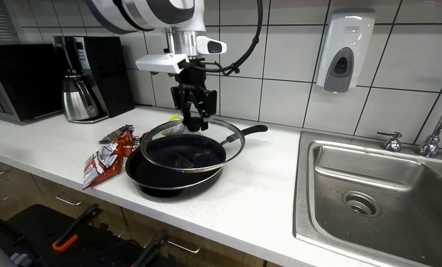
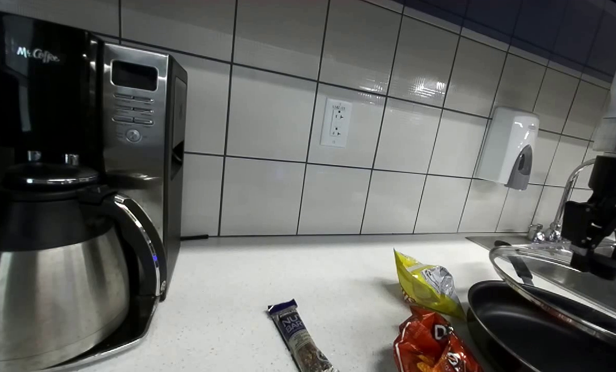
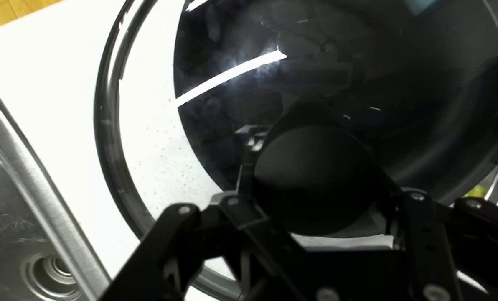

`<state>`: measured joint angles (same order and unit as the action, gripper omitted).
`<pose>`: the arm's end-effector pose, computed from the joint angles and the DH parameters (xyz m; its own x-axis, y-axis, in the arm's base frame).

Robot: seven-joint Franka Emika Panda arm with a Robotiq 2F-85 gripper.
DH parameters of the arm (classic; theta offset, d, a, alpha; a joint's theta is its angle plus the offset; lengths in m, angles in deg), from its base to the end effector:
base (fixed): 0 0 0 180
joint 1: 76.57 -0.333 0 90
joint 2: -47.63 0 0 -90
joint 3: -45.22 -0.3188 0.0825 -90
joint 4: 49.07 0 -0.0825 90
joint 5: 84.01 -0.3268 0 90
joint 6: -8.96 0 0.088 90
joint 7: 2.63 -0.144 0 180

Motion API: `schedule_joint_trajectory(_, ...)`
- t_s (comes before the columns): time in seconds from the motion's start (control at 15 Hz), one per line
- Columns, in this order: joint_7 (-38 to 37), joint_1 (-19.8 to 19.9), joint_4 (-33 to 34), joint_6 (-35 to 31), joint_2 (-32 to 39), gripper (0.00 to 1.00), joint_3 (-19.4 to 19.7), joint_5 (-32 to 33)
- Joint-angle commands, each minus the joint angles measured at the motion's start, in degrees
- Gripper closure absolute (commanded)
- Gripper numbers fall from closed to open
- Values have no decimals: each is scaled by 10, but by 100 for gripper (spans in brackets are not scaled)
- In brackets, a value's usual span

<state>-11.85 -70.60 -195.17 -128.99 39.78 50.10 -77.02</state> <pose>0.3969 -0.0795 0.3267 0.9668 -0.2556 0.0029 -0.2552 -0.9644 0.0699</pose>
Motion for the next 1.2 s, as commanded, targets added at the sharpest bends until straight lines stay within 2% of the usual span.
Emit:
schedule_joint_trajectory(0.0, -18, 21, -6, 15, -36, 61, 7, 26)
schedule_joint_trajectory(0.67, -24, 77, -17, 22, -58, 61, 48, 54)
schedule_joint_trajectory(1.13, -24, 122, 2, 17, -38, 61, 88, 57)
